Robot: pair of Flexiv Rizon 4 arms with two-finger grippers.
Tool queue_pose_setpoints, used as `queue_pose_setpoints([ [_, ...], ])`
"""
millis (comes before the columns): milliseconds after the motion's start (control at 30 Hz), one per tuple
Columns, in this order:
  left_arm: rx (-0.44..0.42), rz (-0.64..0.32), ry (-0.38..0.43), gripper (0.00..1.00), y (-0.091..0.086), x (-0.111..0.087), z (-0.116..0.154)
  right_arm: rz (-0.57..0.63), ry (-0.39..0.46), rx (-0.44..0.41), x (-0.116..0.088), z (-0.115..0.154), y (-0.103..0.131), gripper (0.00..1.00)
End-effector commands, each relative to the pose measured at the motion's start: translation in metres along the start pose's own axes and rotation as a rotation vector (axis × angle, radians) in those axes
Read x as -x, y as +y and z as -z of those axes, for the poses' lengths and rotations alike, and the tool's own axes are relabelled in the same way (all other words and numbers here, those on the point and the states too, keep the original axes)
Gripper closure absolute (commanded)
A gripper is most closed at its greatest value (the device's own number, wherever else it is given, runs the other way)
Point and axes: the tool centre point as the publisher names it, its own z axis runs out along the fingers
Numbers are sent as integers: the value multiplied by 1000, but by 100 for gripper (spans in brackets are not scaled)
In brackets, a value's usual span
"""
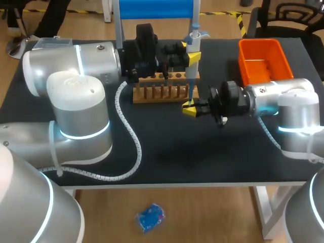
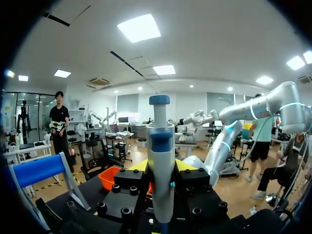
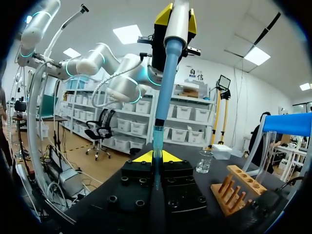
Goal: Invert the test tube, pick up the pipette, mount the tip to pipette, aspirate from beaker and dispense into the tube, eject the tip, return the pipette, and cap with the stopper.
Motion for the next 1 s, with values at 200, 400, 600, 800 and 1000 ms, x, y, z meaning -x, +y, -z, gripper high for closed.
queue_pose_setpoints([
  [200, -1, 0, -2, 100, 6, 0, -1, 2, 4, 10, 2, 1, 7, 100],
  [400, -1, 0, -2, 100, 6, 0, -1, 1, 9, 2, 3, 2, 9, 100],
  [600, -1, 0, -2, 100, 6, 0, -1, -9, 18, 6, 3, 1, 13, 100],
  [800, -1, 0, -2, 100, 6, 0, -1, -42, 21, 9, 1, 0, 10, 100],
  [1000, -1, 0, -2, 100, 6, 0, -1, -67, 23, 12, -1, 0, 10, 100],
])
